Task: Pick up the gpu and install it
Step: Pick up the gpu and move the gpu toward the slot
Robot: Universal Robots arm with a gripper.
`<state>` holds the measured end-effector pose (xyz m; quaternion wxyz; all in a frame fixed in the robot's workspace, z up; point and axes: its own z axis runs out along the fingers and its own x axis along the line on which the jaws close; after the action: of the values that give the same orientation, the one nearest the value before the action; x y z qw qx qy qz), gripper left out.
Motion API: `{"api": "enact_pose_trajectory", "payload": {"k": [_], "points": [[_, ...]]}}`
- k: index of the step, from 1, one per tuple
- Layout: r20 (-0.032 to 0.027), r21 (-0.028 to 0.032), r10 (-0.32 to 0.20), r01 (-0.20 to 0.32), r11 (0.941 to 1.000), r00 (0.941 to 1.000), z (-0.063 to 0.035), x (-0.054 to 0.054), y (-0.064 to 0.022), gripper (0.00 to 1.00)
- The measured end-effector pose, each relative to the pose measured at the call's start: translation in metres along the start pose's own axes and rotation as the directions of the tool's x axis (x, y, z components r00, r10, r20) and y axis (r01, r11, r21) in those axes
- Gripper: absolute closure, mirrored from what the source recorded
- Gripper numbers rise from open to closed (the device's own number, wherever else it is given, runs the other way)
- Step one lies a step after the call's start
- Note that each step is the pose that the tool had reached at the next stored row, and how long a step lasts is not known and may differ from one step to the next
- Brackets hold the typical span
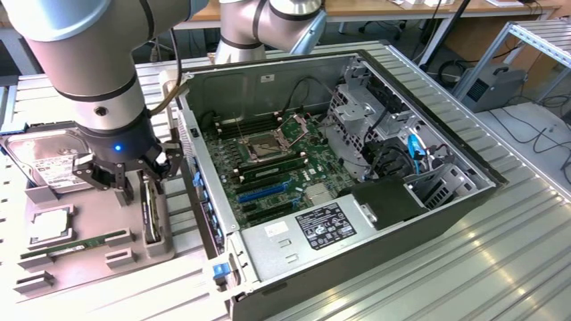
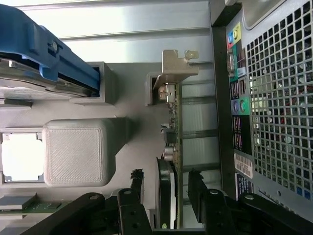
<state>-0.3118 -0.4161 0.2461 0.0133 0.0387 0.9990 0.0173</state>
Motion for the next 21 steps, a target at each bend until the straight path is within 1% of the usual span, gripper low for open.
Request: {"api": "enact_pose_trajectory", "payload": {"k": [3, 6, 7, 16, 21], "points": [[-0.0001, -0.0006, 0.0, 0.0, 1.0, 1.0, 0.0002, 0.0001, 0.0007, 0.51], [-0.0004, -0.0003, 0.0, 0.0, 1.0, 1.0, 0.0008, 0.0001, 0.0007, 0.71], [-0.0002, -0.0005, 0.0, 0.0, 1.0, 1.0, 0.0012, 0.0001, 0.0007, 0.73], [-0.0001, -0.0006, 0.0, 0.0, 1.0, 1.0, 0.003, 0.0002, 0.0007, 0.73], [0.0003, -0.0011, 0.0, 0.0, 1.0, 1.0, 0.0004, 0.0, 0.0008, 0.73]]}}
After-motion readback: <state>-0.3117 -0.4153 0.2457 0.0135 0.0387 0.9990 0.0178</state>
